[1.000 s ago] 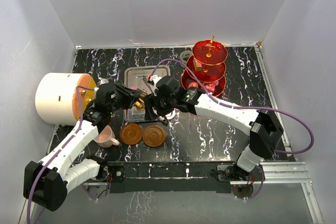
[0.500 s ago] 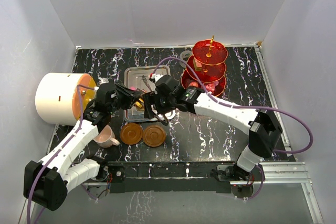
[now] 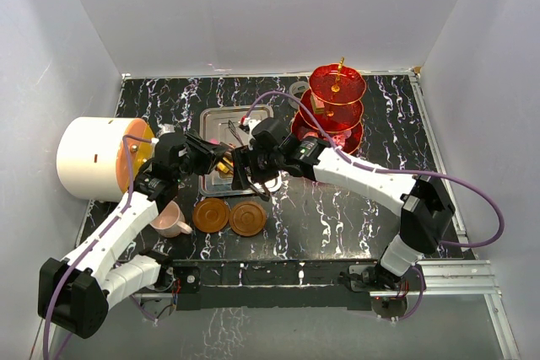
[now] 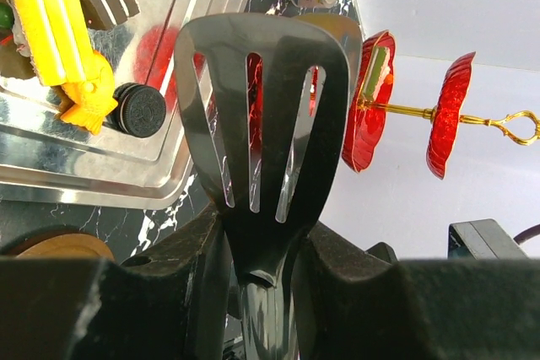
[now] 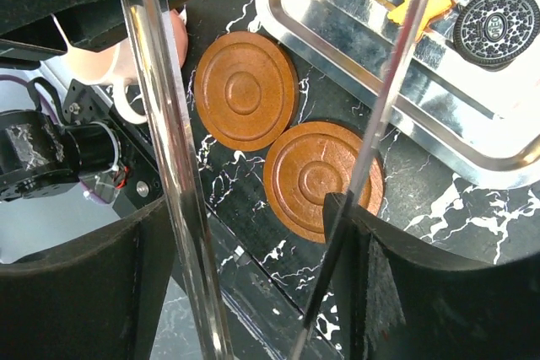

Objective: Serve the afternoon tea
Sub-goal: Adjust the clamp.

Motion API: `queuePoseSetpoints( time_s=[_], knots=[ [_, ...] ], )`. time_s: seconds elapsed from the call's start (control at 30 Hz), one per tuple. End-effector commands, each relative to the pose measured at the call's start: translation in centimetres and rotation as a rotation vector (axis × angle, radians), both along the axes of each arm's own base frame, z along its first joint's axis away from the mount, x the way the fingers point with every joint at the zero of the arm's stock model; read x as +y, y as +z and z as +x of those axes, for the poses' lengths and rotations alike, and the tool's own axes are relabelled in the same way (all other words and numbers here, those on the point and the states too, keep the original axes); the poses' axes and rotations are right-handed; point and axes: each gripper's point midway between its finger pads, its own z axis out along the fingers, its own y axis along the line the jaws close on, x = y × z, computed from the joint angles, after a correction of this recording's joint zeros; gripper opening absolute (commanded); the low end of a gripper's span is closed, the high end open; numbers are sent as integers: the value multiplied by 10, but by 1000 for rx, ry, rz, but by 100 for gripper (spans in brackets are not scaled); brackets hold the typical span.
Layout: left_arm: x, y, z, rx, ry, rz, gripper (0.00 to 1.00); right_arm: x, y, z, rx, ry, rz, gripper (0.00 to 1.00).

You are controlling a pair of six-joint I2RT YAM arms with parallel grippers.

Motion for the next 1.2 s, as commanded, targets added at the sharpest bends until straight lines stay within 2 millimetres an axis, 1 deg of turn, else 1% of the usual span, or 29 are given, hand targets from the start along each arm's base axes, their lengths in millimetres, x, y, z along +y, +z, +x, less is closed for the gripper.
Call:
queuePoseSetpoints(
  time_s=[0.0, 0.13, 0.23, 0.3, 0.37, 0.43, 0.47, 0.53, 0.6, 0.67, 0.7, 0.8, 0.9, 1.07, 1.17],
  knots=[
    [-2, 22, 5, -58, -3, -15, 5, 16, 40, 11, -74, 6, 103, 63],
    [-3, 18, 4, -51, -8, -16, 6, 16, 45, 12, -83, -5, 118, 56],
    [-4, 16, 3, -45, -18, -15, 7, 15, 44, 12, -77, -10, 105, 46],
    [-5, 14, 2, -41, -25, -14, 9, 13, 43, 13, -79, -17, 96, 43],
    [-6, 14, 2, -41, -30, -12, 15, 12, 44, 14, -84, -22, 93, 38],
    [-6, 14, 2, -41, -32, -6, 28, 10, 46, 15, -94, -32, 88, 38],
    [-5, 14, 1, -40, -32, -4, 37, 9, 47, 16, -99, -39, 86, 38],
    [-4, 14, -1, -32, -36, 4, 59, 5, 47, 19, -109, -56, 71, 38],
    [0, 14, -3, -26, -33, 34, 74, 1, 45, 22, -115, -75, 49, 37],
    [5, 14, -4, -26, -24, 64, 93, -2, 43, 24, -119, -91, 30, 37],
    [7, 15, -5, -31, -21, 77, 98, -4, 42, 25, -121, -97, 22, 37],
    [14, 17, -9, -45, -22, 136, 99, -12, 34, 30, -114, -127, -21, 37],
    [30, 24, -11, -90, -10, 241, 99, -19, 29, 34, -96, -140, -36, 37],
    [71, 47, -13, -201, 32, 518, 99, -32, 14, 40, -27, -147, -63, 39],
    [93, 57, -12, -247, 34, 706, 99, -35, 5, 42, 18, -141, -73, 39]
  ],
)
